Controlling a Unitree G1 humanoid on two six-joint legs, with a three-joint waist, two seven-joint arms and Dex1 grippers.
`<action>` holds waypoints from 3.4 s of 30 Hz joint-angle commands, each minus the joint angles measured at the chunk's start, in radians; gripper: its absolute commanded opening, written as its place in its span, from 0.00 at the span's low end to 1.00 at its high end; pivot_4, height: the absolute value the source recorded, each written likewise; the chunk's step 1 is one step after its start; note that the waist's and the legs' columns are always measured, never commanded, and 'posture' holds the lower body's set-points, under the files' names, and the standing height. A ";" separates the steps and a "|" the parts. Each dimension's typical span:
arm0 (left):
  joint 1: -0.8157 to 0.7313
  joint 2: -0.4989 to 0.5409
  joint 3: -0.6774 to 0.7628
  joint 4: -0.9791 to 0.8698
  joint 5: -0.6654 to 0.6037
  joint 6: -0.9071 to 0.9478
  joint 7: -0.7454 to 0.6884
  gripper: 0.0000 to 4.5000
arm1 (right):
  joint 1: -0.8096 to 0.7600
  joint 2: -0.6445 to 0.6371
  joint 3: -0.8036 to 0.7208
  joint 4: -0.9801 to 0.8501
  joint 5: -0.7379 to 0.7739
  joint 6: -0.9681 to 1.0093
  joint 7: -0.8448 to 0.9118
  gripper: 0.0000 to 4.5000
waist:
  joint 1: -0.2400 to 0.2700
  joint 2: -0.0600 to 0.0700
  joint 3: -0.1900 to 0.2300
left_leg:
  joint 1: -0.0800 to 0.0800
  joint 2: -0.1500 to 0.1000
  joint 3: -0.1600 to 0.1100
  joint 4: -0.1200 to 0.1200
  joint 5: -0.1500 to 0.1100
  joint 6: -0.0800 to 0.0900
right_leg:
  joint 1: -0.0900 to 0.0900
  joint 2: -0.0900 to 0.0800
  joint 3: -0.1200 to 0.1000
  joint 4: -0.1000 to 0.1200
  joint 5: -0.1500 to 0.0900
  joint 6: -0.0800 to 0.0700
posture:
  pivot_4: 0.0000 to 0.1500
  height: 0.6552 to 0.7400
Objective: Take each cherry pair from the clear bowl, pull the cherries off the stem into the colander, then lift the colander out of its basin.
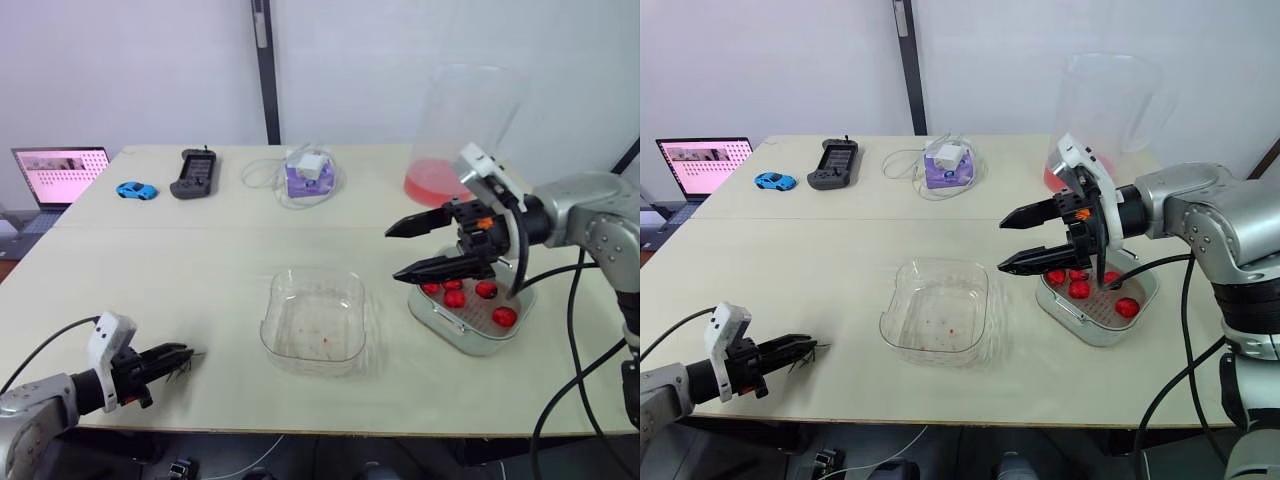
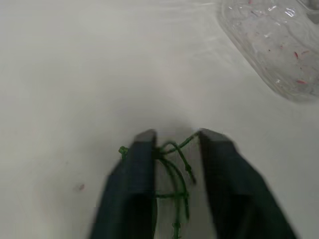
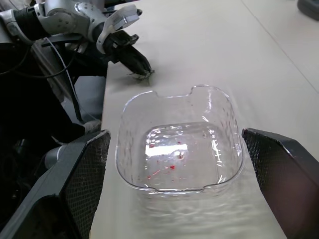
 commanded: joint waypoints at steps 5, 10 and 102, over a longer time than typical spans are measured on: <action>-0.056 0.046 0.075 0.015 -0.032 -0.003 -0.012 1.00 | -0.006 -0.013 -0.072 -0.022 0.026 0.032 -0.023 1.00 | 0.000 0.000 0.000 | 0.000 0.000 0.000 0.000 0.000 0.000 | 0.000 0.000 0.000 0.000 0.000 0.000 | 1.00 0.92; -0.159 0.093 0.084 0.013 -0.058 0.006 -0.035 1.00 | 0.020 -0.042 -0.095 -0.045 0.037 0.068 -0.038 1.00 | 0.002 0.000 0.000 | 0.000 0.000 0.000 0.000 0.000 0.000 | 0.000 0.000 0.000 0.000 0.000 0.000 | 1.00 0.92; -0.795 -0.230 -0.431 -0.038 -0.037 0.023 -0.262 1.00 | 0.518 0.050 -0.313 -0.591 0.125 0.636 -1.007 0.71 | 0.022 0.000 -0.001 | 0.002 0.000 -0.002 0.001 -0.001 0.002 | 0.008 0.001 -0.001 -0.004 0.000 0.001 | 1.00 0.92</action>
